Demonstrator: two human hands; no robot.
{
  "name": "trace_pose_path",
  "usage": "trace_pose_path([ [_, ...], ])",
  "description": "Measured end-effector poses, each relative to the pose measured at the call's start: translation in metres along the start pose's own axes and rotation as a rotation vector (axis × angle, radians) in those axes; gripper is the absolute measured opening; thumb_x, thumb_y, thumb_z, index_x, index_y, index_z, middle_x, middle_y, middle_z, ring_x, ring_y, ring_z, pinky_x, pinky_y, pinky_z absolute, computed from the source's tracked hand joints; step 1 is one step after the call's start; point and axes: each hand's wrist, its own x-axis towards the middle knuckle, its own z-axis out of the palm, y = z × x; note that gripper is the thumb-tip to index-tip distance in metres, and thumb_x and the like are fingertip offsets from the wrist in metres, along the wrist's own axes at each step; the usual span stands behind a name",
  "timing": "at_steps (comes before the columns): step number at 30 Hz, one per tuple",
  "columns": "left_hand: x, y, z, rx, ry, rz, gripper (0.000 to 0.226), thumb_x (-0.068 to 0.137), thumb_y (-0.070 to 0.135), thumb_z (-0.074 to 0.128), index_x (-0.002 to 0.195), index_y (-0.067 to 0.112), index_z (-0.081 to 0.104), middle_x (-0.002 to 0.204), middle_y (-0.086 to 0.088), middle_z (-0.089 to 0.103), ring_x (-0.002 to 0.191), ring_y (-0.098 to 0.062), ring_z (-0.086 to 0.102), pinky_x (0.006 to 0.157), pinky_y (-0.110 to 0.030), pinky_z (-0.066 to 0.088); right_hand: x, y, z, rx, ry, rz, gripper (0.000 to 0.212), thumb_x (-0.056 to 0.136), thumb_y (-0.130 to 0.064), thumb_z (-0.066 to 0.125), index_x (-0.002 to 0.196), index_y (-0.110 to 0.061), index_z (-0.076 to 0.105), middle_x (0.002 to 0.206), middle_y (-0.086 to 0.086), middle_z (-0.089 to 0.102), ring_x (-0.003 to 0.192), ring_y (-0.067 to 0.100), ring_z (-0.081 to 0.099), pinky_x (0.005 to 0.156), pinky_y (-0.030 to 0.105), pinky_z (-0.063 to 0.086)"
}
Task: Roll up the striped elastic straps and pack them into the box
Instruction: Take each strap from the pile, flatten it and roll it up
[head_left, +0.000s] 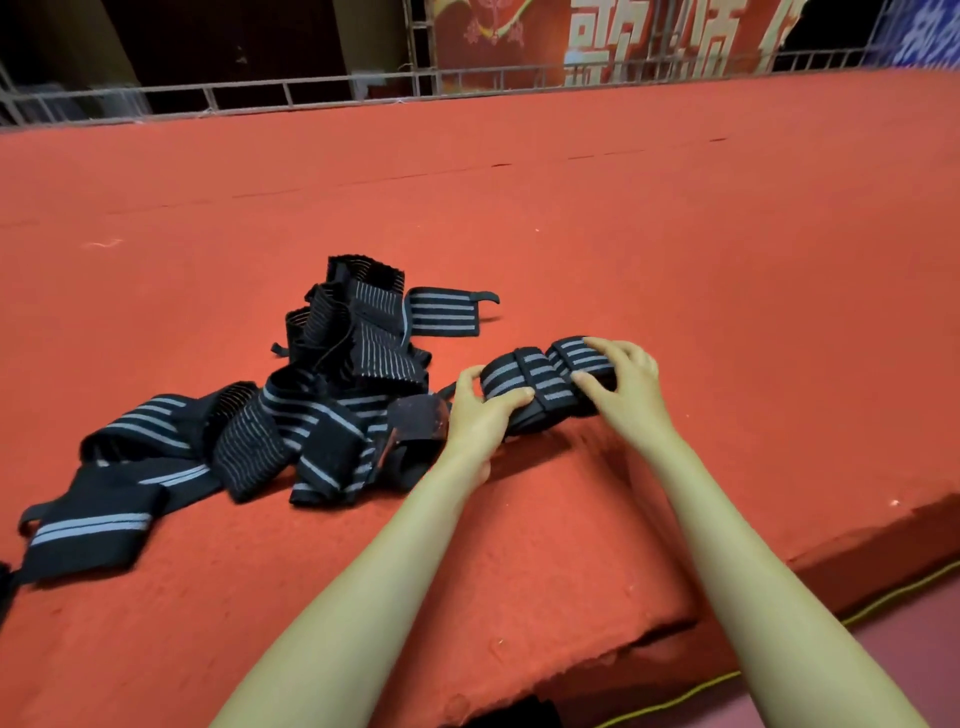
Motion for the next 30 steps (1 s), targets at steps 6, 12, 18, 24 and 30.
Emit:
trace_pose_path([
  [6,0.023,-0.014,0.003,0.186,0.075,0.012,0.057,0.083,0.018,0.066,0.131,0.023,0.036,0.115,0.002,0.056,0.100,-0.015,0.056,0.087,-0.030,0.047,0.011,0.021,0.015,-0.270,-0.243,-0.052,0.060,0.086,-0.028,0.065,0.142,-0.030,0.043,0.152,0.008,0.027,0.142,0.025,0.016,0.115,0.041,0.020],
  [12,0.042,-0.013,0.013,0.181,0.048,-0.064,0.063,0.087,0.019,0.064,0.138,0.020,0.026,0.118,-0.002,0.055,0.101,-0.019,0.058,0.089,-0.039,0.053,0.009,0.034,0.013,-0.236,-0.153,-0.121,0.058,0.087,-0.023,0.066,0.141,-0.026,0.045,0.150,0.009,0.030,0.141,0.025,0.020,0.115,0.036,0.020],
  [18,0.059,-0.008,0.017,0.251,-0.017,-0.148,0.065,0.086,0.025,0.067,0.130,0.008,0.022,0.113,-0.006,0.058,0.093,-0.018,0.059,0.069,-0.026,0.049,0.009,0.040,0.013,-0.271,-0.200,-0.146,0.069,0.083,-0.016,0.064,0.145,-0.026,0.036,0.153,0.011,0.024,0.142,0.028,0.016,0.117,0.042,0.020],
  [24,0.060,-0.013,0.020,0.201,-0.001,-0.101,0.049,0.077,0.014,0.073,0.112,0.009,0.039,0.108,-0.007,0.062,0.099,-0.017,0.061,0.083,-0.028,0.049,0.001,0.041,0.021,-0.249,-0.168,-0.123,0.072,0.084,-0.013,0.063,0.148,-0.024,0.032,0.156,0.014,0.016,0.144,0.032,0.008,0.119,0.039,0.010],
  [30,0.062,-0.006,0.018,0.169,-0.063,-0.230,0.040,0.080,0.025,0.066,0.115,0.007,0.060,0.109,-0.008,0.068,0.093,-0.018,0.064,0.075,-0.028,0.051,-0.001,0.036,0.026,-0.329,-0.172,-0.083,0.074,0.087,-0.019,0.061,0.149,-0.029,0.024,0.158,0.011,0.009,0.146,0.030,0.001,0.118,0.046,0.012],
])
